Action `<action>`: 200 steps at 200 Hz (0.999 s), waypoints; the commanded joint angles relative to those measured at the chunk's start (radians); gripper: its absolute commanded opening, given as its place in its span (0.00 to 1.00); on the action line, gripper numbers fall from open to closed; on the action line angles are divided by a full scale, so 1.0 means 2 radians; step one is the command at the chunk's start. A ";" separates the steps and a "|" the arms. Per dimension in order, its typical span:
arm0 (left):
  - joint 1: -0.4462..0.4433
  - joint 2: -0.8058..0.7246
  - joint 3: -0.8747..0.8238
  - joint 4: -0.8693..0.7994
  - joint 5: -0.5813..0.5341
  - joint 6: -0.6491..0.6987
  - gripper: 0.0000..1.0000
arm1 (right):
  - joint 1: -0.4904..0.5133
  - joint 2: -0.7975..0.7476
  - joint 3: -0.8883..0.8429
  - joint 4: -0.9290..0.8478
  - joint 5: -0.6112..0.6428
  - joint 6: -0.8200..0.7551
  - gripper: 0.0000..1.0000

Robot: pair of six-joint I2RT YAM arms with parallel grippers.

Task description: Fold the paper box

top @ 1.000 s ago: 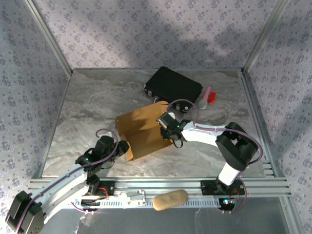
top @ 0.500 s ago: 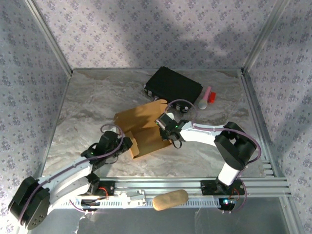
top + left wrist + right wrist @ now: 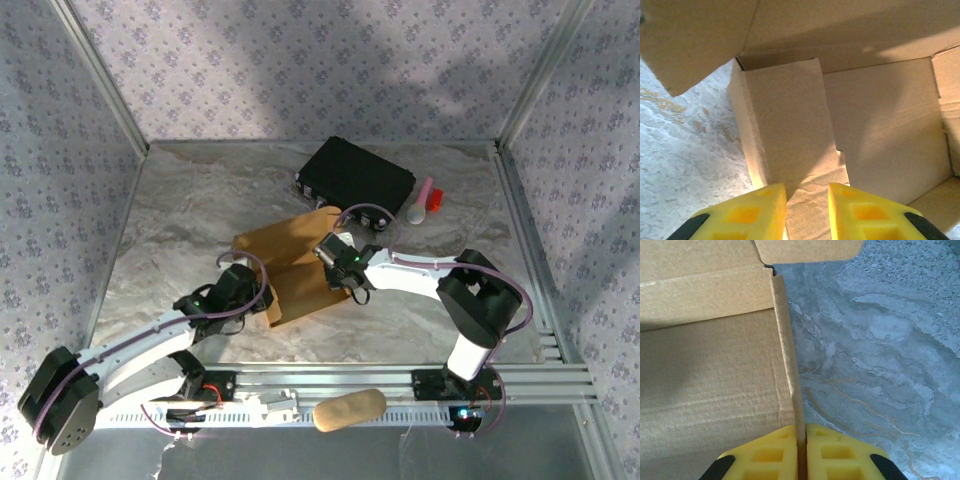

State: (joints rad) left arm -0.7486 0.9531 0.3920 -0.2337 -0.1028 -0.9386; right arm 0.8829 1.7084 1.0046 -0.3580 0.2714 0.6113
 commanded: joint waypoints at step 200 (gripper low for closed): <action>0.161 -0.088 -0.054 0.022 0.129 0.010 0.43 | 0.009 0.008 0.019 -0.018 0.019 0.029 0.05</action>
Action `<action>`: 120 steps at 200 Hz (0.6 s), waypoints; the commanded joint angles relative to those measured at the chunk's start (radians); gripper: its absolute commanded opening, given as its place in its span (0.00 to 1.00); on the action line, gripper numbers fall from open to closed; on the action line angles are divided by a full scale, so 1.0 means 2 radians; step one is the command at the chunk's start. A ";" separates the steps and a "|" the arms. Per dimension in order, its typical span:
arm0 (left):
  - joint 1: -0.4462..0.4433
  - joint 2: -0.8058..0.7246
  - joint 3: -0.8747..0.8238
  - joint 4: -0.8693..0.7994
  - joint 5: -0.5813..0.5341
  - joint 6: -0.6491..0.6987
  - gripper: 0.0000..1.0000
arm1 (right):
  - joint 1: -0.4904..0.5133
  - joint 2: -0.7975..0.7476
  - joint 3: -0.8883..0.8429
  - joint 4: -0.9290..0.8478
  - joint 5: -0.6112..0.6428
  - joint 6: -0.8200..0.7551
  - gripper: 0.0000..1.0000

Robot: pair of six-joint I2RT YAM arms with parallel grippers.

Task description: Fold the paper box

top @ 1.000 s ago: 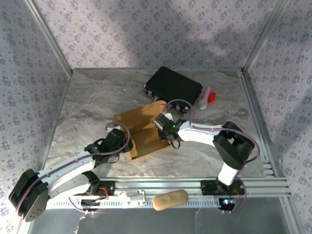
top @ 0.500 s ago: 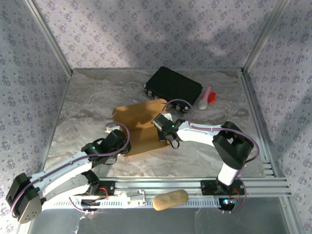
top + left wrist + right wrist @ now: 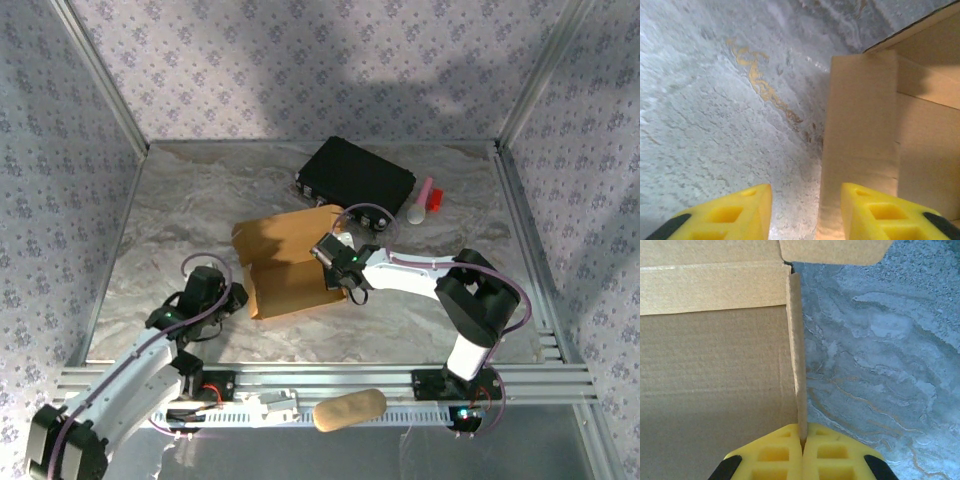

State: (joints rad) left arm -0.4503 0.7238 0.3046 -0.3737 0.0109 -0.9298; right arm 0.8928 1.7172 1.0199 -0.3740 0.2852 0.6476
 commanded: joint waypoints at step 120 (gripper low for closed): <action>-0.009 0.110 -0.012 0.140 0.077 0.009 0.40 | 0.005 0.007 0.020 -0.014 0.012 0.008 0.03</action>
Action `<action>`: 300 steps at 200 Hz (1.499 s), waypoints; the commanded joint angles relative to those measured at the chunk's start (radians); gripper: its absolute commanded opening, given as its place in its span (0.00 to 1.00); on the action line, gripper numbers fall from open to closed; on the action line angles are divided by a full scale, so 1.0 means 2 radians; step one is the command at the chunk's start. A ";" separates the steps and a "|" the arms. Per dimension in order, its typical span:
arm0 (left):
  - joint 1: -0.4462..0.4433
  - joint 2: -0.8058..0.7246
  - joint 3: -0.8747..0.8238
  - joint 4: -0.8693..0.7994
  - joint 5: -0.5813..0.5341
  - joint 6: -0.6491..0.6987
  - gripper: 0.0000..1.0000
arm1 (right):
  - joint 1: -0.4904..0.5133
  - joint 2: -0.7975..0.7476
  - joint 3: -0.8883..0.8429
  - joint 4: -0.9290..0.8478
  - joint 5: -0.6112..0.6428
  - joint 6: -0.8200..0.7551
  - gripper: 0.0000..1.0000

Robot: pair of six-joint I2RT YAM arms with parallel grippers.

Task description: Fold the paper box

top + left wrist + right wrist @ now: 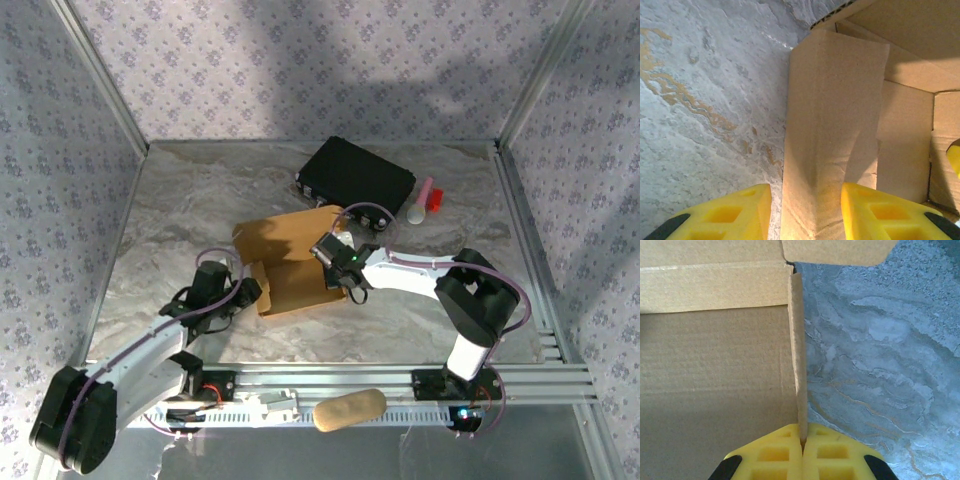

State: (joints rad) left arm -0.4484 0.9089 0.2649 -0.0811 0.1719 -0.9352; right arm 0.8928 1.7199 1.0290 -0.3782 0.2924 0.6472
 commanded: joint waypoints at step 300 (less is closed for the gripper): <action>-0.154 0.286 0.191 -0.140 -0.287 0.111 0.09 | 0.027 0.016 0.024 -0.029 0.032 0.010 0.00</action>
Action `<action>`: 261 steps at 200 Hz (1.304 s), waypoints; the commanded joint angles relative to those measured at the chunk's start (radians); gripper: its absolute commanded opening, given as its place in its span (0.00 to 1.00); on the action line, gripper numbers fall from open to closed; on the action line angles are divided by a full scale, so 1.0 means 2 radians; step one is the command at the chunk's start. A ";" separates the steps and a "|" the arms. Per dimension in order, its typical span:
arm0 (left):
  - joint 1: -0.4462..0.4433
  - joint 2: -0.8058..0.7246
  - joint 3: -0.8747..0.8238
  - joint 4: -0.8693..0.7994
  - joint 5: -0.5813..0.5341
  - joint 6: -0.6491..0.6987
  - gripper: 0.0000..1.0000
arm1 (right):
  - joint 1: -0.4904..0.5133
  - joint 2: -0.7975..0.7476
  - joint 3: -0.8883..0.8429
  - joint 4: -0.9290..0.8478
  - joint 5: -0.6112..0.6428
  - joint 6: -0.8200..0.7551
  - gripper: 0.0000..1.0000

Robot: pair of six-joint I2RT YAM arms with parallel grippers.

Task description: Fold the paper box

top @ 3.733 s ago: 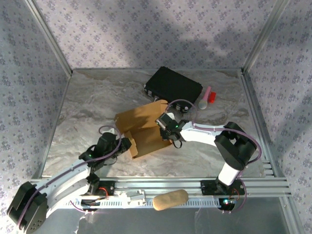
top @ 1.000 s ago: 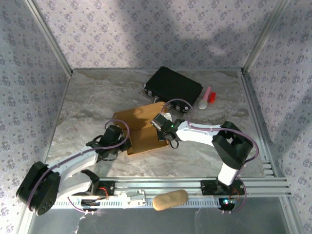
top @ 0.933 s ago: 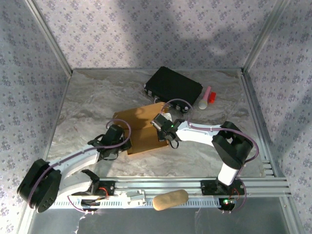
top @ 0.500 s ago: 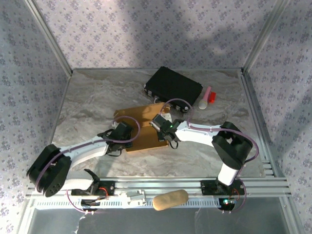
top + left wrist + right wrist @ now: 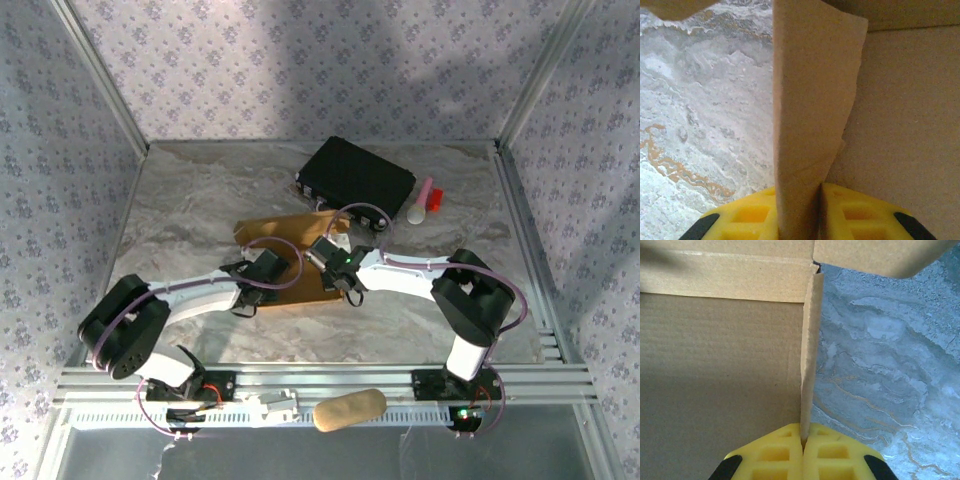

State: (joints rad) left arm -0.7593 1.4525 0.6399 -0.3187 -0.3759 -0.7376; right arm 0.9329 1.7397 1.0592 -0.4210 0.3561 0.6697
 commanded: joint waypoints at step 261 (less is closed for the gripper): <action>0.063 -0.014 0.051 -0.054 0.054 0.038 0.50 | 0.023 0.018 0.032 -0.041 0.019 0.007 0.00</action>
State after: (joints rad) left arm -0.6640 1.4345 0.7452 -0.4480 -0.3511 -0.7097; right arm 0.9714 1.7634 1.1042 -0.4423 0.3889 0.6888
